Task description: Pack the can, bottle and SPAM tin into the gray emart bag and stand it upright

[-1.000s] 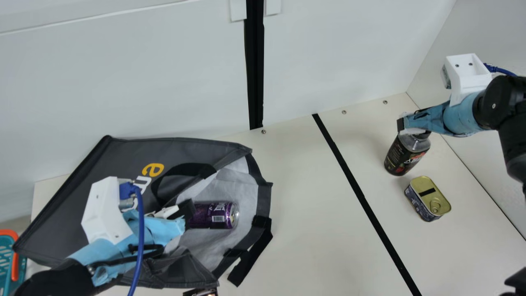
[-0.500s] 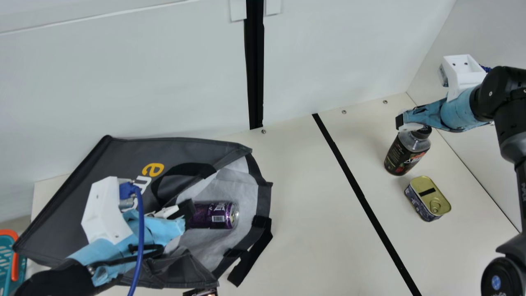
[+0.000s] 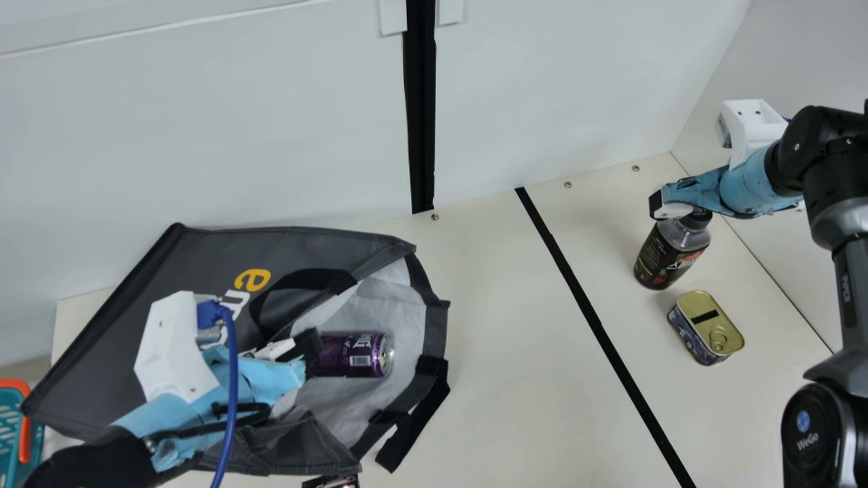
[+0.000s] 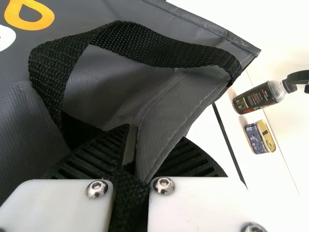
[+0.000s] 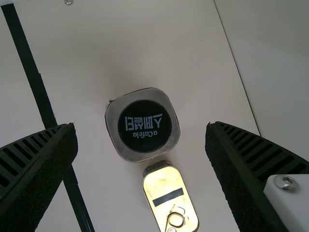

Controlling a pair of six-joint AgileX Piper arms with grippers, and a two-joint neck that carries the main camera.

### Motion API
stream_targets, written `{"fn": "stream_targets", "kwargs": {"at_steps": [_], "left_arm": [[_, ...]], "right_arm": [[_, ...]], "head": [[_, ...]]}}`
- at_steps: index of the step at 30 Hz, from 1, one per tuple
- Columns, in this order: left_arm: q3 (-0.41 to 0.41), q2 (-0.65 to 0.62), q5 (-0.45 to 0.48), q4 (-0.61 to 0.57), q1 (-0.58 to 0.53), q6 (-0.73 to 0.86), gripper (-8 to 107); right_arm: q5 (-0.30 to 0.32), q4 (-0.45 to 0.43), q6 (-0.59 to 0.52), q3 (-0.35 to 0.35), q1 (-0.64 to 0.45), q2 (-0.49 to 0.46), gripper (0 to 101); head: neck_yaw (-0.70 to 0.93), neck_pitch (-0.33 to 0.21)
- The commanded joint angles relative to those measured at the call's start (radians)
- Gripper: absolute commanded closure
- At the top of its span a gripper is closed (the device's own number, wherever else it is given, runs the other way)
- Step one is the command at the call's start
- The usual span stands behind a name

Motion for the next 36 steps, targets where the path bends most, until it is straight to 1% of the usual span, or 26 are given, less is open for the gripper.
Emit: {"fn": "stream_targets", "kwargs": {"at_steps": [1,15,29,30,36], "left_arm": [[0.0,0.0,0.0,0.0,0.0,0.0,107],[0.0,0.0,0.0,0.0,0.0,0.0,107],[0.0,0.0,0.0,0.0,0.0,0.0,107],[0.0,0.0,0.0,0.0,0.0,0.0,107],[0.0,0.0,0.0,0.0,0.0,0.0,107]], "right_arm": [[0.004,0.0,0.003,-0.004,0.0,0.01,6],[0.017,0.002,0.014,-0.033,-0.002,0.072,6],[0.024,0.018,0.014,-0.05,-0.007,0.103,100],[0.024,0.021,0.013,-0.051,-0.007,0.104,101],[0.022,0.036,0.002,-0.049,-0.004,0.1,101]], "head": [[-0.001,-0.023],[-0.001,-0.023],[-0.001,-0.023],[-0.001,-0.023],[-0.001,-0.023]]}}
